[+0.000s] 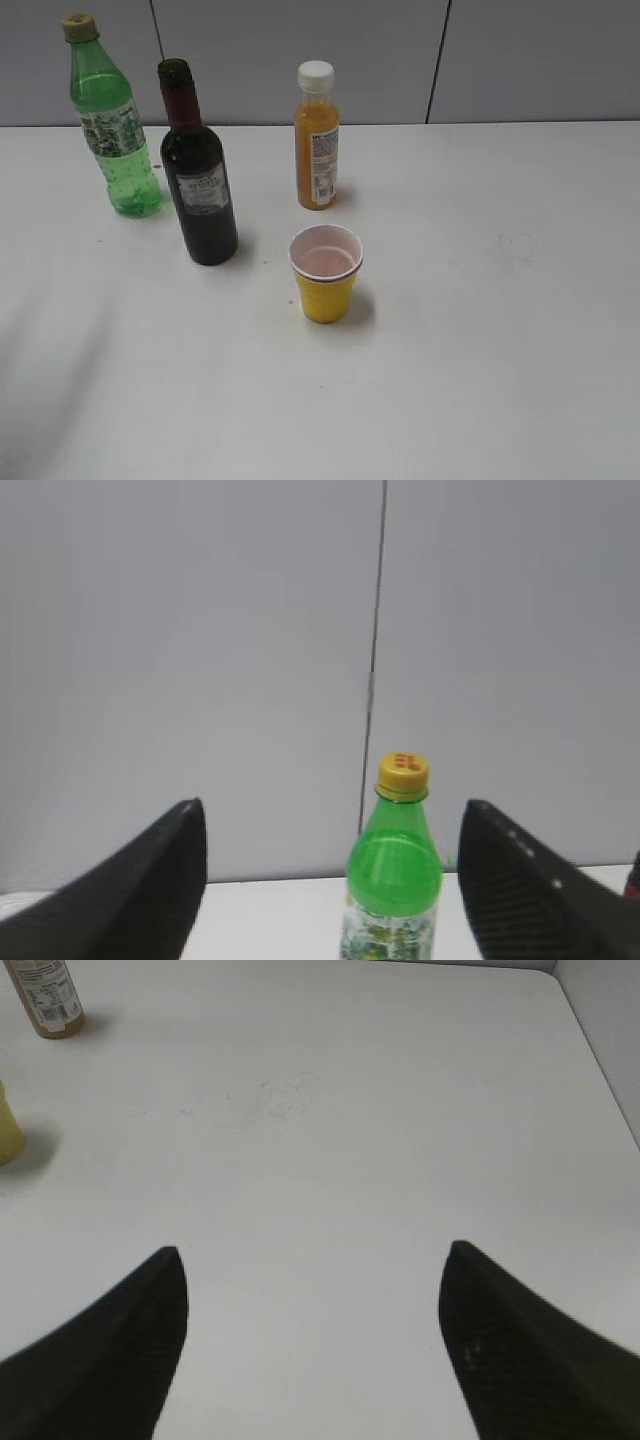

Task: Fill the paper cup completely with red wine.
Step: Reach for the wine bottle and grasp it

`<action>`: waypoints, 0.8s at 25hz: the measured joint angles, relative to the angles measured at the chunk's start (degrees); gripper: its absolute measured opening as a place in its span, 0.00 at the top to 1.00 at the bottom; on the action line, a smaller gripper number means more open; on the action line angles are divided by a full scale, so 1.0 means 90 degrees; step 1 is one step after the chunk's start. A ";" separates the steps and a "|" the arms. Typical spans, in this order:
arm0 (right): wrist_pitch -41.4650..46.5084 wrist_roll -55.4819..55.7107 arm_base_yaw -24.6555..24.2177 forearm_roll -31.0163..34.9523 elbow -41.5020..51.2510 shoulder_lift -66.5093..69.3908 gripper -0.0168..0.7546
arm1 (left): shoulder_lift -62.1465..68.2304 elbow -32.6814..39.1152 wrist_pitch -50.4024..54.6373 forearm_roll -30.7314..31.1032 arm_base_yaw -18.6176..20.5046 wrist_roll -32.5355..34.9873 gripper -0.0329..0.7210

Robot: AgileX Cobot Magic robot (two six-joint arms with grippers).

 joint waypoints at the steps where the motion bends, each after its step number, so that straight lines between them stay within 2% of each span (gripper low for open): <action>1: 0.0000 0.0000 0.0000 0.0000 0.0000 0.0000 0.21 | 0.0168 0.0074 -0.0227 0.0155 0.0000 -0.0289 0.17; 6: 0.0000 0.0000 0.0000 0.0000 0.0000 0.0000 0.21 | 0.0959 0.0450 -0.1262 0.1029 0.0000 -0.1164 0.17; 15: 0.0000 0.0005 0.0000 0.0000 0.0000 0.0000 0.21 | 0.1965 0.0580 -0.2099 0.3568 0.0000 -0.1300 0.17; 20: 0.0000 0.0005 0.0000 0.0000 0.0000 0.0000 0.21 | 0.2808 0.0580 -0.2594 0.3843 0.0000 -0.1305 0.14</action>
